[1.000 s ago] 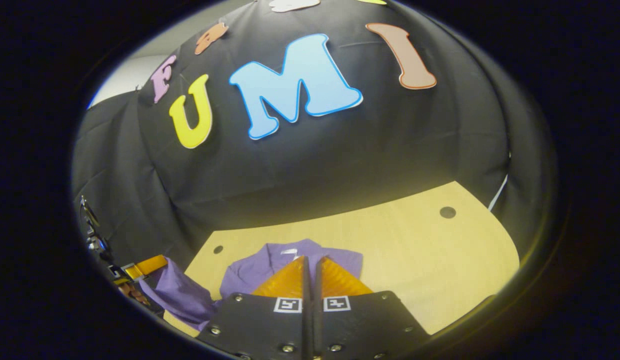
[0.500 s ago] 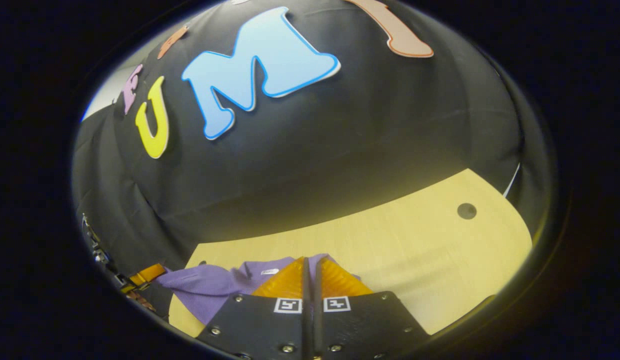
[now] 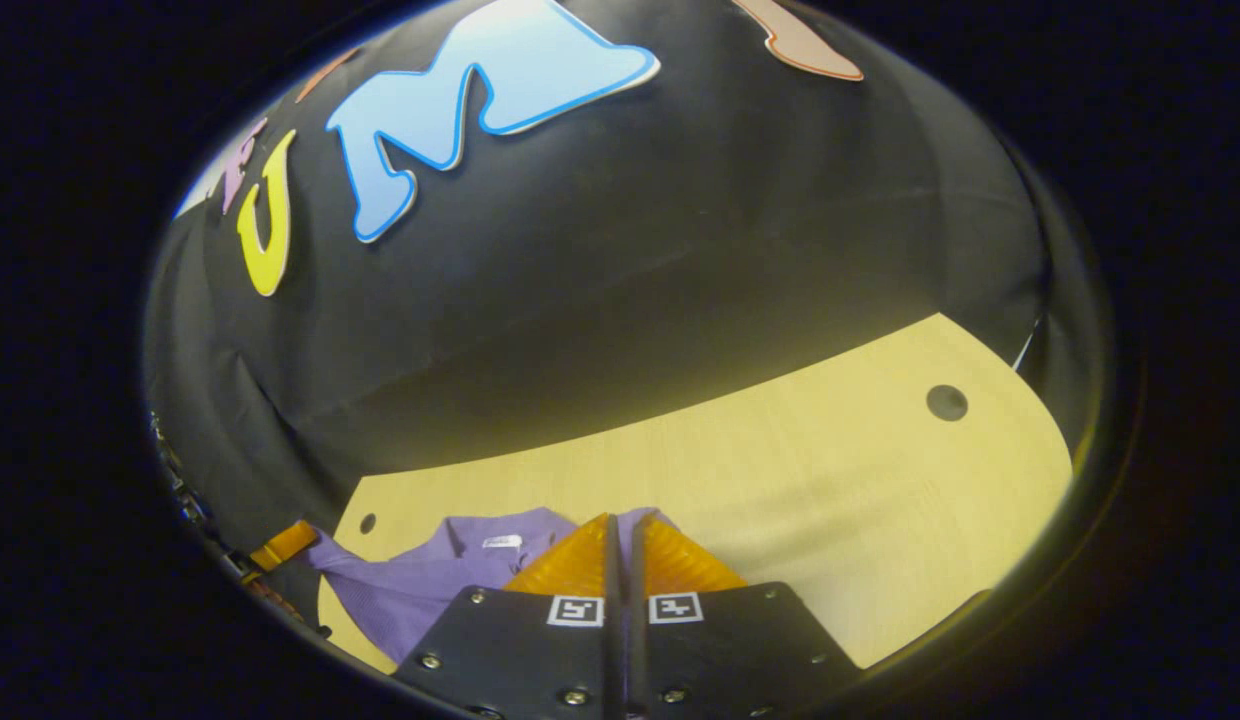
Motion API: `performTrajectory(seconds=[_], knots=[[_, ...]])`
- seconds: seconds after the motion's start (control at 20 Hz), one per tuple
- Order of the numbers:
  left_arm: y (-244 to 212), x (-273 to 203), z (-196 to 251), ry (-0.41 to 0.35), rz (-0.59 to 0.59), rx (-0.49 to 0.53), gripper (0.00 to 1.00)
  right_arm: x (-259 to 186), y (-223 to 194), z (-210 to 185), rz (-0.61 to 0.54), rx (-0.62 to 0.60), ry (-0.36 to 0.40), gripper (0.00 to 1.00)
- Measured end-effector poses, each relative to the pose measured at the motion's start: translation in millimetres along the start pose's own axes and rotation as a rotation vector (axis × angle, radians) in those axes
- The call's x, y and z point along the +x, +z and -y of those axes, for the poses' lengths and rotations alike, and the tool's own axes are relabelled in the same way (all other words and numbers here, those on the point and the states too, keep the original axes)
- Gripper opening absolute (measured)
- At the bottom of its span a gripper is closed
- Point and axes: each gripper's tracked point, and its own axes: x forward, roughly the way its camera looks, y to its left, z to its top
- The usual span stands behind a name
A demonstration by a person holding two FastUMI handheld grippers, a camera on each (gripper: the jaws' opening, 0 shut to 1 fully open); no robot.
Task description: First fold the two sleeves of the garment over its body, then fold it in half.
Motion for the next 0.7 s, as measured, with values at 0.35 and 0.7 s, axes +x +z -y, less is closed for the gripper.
performTrajectory(seconds=[0.35, 0.7], knots=[[-4, 11, 7, 0.023, -0.006, 0.062, 0.08, 6, -1, 4, 0.004, -0.072, -0.024, 0.04], [4, -5, 20, 0.028, 0.031, 0.062, 0.70, -21, 11, -6, 0.064, -0.274, -0.077, 0.46]])
